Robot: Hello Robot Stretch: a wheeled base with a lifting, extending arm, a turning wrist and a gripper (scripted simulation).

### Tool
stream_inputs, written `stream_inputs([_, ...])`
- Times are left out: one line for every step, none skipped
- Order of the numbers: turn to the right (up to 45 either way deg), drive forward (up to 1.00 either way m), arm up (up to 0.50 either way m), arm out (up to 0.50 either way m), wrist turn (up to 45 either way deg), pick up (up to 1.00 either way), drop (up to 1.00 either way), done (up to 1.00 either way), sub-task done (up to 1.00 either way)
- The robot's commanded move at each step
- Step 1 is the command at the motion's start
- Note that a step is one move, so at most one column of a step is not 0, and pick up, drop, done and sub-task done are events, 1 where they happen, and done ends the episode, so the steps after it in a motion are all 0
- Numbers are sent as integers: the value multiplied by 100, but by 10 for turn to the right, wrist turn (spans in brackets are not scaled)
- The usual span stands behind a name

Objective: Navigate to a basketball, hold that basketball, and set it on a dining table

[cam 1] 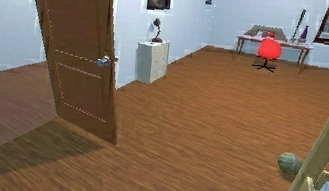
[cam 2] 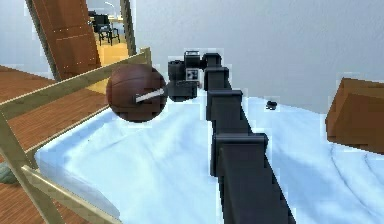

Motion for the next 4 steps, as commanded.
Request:
stream_inputs([0,0,0,0,-450,0,0,0,0])
stream_inputs([0,0,0,0,-450,0,0,0,0])
stream_inputs([0,0,0,0,-60,0,0,0,0])
stream_inputs([0,0,0,-36,0,0,0,0,0])
